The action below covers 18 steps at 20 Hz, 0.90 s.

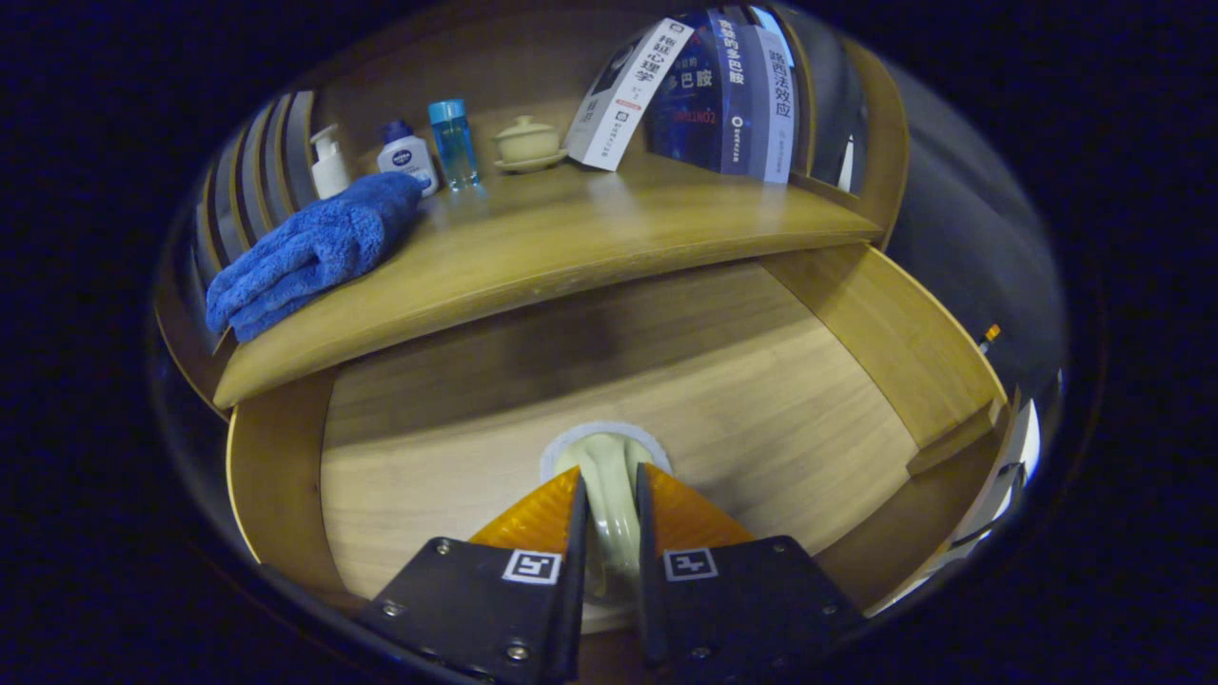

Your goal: Pull open the drawer, take out the items inside it, and place them on the countertop above the cabinet.

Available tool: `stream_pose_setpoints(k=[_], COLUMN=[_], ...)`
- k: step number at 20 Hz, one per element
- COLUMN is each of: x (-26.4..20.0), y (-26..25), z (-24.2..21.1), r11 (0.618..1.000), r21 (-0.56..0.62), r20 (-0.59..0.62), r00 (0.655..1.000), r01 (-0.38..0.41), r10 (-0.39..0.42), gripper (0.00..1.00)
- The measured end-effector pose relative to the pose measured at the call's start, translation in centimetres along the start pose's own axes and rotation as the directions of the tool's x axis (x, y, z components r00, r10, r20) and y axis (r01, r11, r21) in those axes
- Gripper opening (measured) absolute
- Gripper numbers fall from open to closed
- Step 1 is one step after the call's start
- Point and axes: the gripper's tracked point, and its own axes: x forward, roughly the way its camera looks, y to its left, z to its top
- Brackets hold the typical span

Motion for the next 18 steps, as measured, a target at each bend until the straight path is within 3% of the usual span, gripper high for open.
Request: stream_pose_setpoints(k=[1,2,9,14,18], x=[-0.1,0.0,0.1,-0.8,-1.4], y=[0.1,-0.1,-0.1,0.4,1.5], z=[0.1,0.1,0.6,3.0,2.5], r11=[1.000,1.000,0.999,0.991,0.998], r21=[0.001,0.024,0.043,0.106,0.038], r20=[0.010,0.009,0.037,0.200,0.184], r00=[1.000,1.000,0.999,0.978,0.982], r01=[-0.008,-0.015,-0.014,-0.076,-0.058], r10=[0.008,0.015,0.013,0.053,0.050], gripper=[0.25,0.12,0.13,0.12,0.12])
